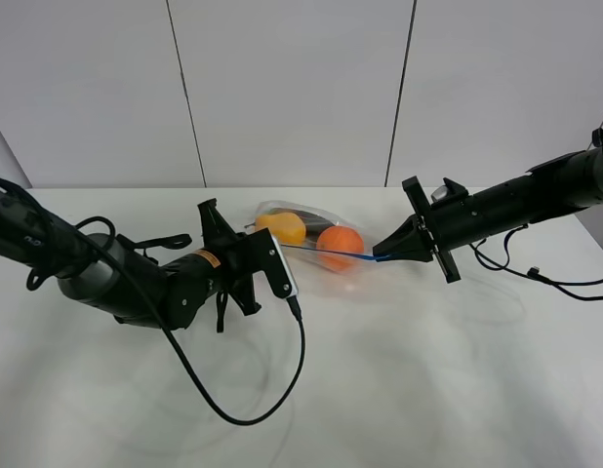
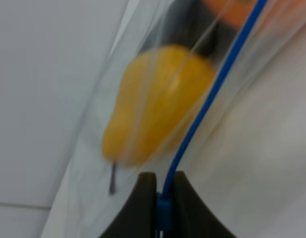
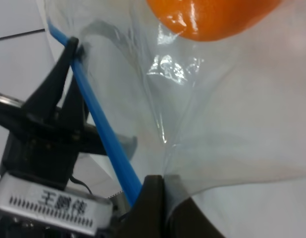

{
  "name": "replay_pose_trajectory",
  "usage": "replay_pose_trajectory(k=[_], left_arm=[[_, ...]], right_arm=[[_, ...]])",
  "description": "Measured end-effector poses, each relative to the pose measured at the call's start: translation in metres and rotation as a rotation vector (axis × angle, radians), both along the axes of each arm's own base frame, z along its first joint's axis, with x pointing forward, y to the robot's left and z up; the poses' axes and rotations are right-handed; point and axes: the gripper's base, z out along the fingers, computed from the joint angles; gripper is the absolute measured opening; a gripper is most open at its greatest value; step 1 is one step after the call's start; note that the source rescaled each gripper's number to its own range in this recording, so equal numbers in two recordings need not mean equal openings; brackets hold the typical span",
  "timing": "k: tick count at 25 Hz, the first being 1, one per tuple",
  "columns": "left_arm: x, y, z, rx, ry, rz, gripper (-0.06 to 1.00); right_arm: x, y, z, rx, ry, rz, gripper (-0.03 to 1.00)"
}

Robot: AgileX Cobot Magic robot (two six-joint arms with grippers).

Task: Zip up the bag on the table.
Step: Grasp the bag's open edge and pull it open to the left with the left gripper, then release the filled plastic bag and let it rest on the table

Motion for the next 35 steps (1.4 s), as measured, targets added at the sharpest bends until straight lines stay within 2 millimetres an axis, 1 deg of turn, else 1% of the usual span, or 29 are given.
replay_pose_trajectory(k=[2, 3, 4, 7, 8, 9, 15, 22, 24, 25, 26, 27, 30, 31, 33, 35], left_arm=[[0.003, 0.007, -0.001, 0.005, 0.001, 0.018, 0.0], [0.003, 0.007, -0.001, 0.005, 0.001, 0.018, 0.0], [0.007, 0.015, -0.001, 0.006, 0.002, 0.04, 0.0], [0.012, 0.026, -0.001, 0.009, 0.0, 0.067, 0.0], [0.012, 0.026, -0.001, 0.009, 0.0, 0.067, 0.0], [0.015, 0.034, -0.001, 0.009, 0.0, 0.09, 0.0], [0.025, 0.063, -0.001, 0.008, 0.001, 0.173, 0.0], [0.026, 0.065, -0.001, 0.023, -0.004, 0.151, 0.0], [0.027, 0.064, -0.001, 0.013, -0.004, 0.147, 0.02], [0.027, 0.065, -0.001, -0.002, -0.001, 0.155, 0.06], [0.027, 0.067, 0.0, -0.02, 0.001, 0.171, 0.13], [0.028, 0.069, 0.0, -0.039, 0.004, 0.186, 0.25], [0.029, 0.073, -0.001, -0.09, 0.011, 0.221, 0.66], [0.029, 0.074, -0.001, -0.099, 0.012, 0.229, 0.77], [0.031, 0.08, -0.001, -0.108, 0.013, 0.249, 0.88], [0.033, 0.092, -0.001, -0.128, 0.016, 0.299, 0.92]], right_arm=[[0.0, 0.0, 0.0, 0.002, 0.0, -0.002, 0.0], [0.0, 0.001, 0.0, 0.002, 0.0, -0.001, 0.0], [0.0, 0.001, 0.0, 0.002, 0.0, 0.0, 0.0], [0.0, 0.001, 0.001, 0.003, -0.002, 0.001, 0.0], [0.0, 0.001, 0.001, 0.004, -0.001, 0.002, 0.0], [0.0, 0.001, 0.001, 0.005, -0.001, 0.003, 0.0], [0.0, 0.001, 0.001, 0.002, 0.0, 0.007, 0.0], [0.0, 0.004, 0.001, 0.008, 0.0, 0.01, 0.0], [0.0, 0.004, 0.001, 0.006, -0.001, 0.01, 0.0], [0.0, 0.004, 0.001, 0.005, -0.001, 0.011, 0.0], [0.0, 0.004, 0.001, 0.002, -0.001, 0.014, 0.0], [-0.001, 0.003, 0.0, -0.01, 0.001, 0.027, 0.0], [-0.002, 0.001, -0.001, -0.019, 0.001, 0.032, 0.0], [-0.002, 0.001, -0.001, -0.019, 0.001, 0.032, 0.0], [-0.002, 0.001, -0.001, -0.02, 0.001, 0.033, 0.0], [-0.002, 0.0, -0.001, -0.02, 0.002, 0.031, 0.0]])
